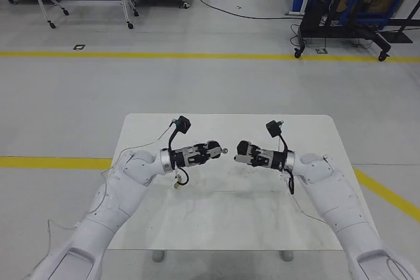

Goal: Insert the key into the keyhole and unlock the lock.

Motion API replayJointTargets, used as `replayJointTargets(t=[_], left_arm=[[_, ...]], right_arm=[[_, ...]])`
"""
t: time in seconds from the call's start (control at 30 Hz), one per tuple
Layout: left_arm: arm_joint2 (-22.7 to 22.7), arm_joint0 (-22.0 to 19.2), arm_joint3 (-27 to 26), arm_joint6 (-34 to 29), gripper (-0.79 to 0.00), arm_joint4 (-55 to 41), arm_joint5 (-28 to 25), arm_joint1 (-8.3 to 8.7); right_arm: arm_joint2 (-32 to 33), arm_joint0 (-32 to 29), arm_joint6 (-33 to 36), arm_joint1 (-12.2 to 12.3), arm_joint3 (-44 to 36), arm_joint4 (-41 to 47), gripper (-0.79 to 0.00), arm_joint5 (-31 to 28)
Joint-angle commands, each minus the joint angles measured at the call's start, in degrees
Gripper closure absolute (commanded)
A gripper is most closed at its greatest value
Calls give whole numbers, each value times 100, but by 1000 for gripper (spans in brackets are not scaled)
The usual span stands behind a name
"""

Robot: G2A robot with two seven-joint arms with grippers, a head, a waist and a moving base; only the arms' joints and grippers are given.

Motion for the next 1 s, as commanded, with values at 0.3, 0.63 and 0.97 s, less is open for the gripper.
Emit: replayJointTargets(t=[0.3,0.63,0.97], left_arm=[[158,-105,56,-149,0,69,-138,-4],[245,-164,138,-209,0,16,-177,3],[316,-193,186,-194,0,-67,-185,5]], right_arm=[[-576,177,130,100,-23,407,-354,66],[-1036,321,11,255,64,936,-302,-53],[-1457,537,-43,387,299,1275,-132,-107]])
